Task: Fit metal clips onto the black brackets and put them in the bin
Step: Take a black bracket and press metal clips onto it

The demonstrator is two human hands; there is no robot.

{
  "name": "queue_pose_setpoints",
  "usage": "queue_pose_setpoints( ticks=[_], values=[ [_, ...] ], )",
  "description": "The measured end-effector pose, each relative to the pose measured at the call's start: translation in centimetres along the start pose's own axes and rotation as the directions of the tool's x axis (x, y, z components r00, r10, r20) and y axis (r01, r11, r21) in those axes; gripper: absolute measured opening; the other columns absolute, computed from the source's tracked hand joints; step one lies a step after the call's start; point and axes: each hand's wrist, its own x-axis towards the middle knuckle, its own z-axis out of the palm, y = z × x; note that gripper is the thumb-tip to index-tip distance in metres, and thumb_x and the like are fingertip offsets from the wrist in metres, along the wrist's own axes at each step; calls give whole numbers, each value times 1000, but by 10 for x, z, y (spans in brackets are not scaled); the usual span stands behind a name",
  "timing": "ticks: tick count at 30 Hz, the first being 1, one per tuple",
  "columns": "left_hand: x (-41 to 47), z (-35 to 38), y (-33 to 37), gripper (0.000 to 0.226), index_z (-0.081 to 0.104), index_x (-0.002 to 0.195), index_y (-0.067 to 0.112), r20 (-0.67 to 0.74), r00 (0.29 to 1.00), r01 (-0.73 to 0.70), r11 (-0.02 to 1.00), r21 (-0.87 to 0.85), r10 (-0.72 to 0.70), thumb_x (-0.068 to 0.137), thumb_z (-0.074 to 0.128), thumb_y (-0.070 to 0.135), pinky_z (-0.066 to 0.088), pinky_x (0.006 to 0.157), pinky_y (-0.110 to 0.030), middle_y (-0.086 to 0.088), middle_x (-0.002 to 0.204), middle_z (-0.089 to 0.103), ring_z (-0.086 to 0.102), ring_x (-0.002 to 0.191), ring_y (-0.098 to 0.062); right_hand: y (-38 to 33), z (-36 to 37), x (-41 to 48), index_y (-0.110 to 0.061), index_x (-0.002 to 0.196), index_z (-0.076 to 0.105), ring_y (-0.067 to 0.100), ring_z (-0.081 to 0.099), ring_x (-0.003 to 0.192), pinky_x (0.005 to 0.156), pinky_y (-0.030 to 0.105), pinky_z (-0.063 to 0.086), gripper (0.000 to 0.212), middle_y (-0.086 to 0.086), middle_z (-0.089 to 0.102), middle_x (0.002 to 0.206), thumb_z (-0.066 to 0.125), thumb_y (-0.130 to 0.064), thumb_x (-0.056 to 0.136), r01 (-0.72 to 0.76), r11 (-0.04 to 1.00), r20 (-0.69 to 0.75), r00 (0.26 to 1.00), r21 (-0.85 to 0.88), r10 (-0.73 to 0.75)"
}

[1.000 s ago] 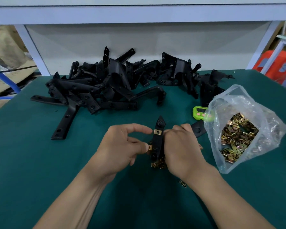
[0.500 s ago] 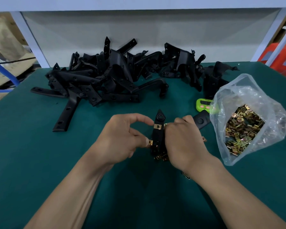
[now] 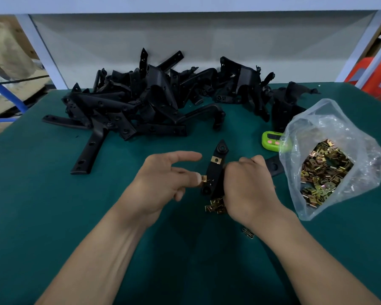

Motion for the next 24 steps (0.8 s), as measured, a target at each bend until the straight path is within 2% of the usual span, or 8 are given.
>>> queue_pose_setpoints(
  ticks=[4,7,10,14,24],
  values=[
    [2,0,-5,10,79,83,13,-41,999,23,999,-47,-25,79,81,4,39,44,-15,-4,71,72,44,47,-10,1,-3,0,-24,61,39,14,23,62,72,33,11,32,-7,41,61,63,-5,69,13,1000,-29,999,-27,-13],
    [2,2,-7,8,79,75,17,-67,997,22,996,-89,-28,75,85,11,41,45,-14,-2,70,71,47,45,-8,3,-3,-1,-24,62,39,15,26,63,72,34,11,30,-7,41,62,61,-5,68,13,999,-29,999,-35,-15],
    [1,7,-8,12,80,76,17,-97,995,-28,995,-93,19,75,85,6,41,45,-15,-4,72,72,48,48,-10,4,-2,-1,-24,63,39,18,30,67,73,34,12,30,-7,42,63,61,-6,70,13,999,-30,999,-45,-15],
    [0,8,-5,31,79,87,27,-105,990,-90,994,69,97,78,80,-3,38,42,-18,-10,73,76,42,44,-13,0,0,1,-24,64,38,19,33,74,78,34,14,31,-6,40,65,63,-10,73,32,997,2,999,-64,-32],
    [2,2,-4,24,77,98,14,-52,999,-4,998,69,7,80,80,-1,38,44,-16,-19,76,74,40,45,-11,1,1,0,-24,63,37,20,33,73,77,34,15,31,-6,38,64,63,-9,72,39,998,-8,999,-53,-39]
  ],
)
